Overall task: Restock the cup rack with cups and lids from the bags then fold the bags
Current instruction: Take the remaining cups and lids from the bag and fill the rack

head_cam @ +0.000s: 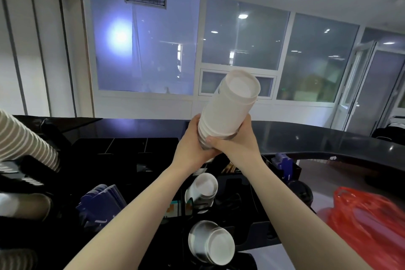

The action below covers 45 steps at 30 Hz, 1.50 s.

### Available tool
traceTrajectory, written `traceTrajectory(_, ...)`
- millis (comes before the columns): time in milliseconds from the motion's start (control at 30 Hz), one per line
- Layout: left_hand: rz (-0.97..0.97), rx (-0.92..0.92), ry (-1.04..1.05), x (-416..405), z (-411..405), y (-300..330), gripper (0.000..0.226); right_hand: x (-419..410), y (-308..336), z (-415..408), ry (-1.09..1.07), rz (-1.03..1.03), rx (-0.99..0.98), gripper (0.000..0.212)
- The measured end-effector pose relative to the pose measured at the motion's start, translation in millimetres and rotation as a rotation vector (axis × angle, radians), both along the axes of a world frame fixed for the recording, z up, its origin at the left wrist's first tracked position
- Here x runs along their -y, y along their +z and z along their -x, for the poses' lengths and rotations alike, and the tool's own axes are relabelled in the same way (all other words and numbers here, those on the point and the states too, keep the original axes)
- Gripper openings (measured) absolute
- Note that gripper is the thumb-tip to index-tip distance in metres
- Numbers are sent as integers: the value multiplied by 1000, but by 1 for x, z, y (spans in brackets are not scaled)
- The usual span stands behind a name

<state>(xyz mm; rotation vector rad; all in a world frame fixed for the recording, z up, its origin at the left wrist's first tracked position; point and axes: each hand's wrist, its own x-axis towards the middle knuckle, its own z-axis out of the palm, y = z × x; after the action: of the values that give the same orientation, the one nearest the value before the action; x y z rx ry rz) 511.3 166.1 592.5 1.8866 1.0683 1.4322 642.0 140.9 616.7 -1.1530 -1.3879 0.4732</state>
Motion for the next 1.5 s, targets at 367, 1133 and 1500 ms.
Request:
traceTrajectory(367,-6,-37,44,-5,4,-8,71,4,-3,5,-136,-39,-6,80)
traceTrajectory(1133,-166,70,-92,61,24,-47,80,102,-11,-11,11,-257,-155,62)
traceTrajectory(1500,-203,-10,-201,85,18,-57,82,112,-58,-6,275,20,-120,79)
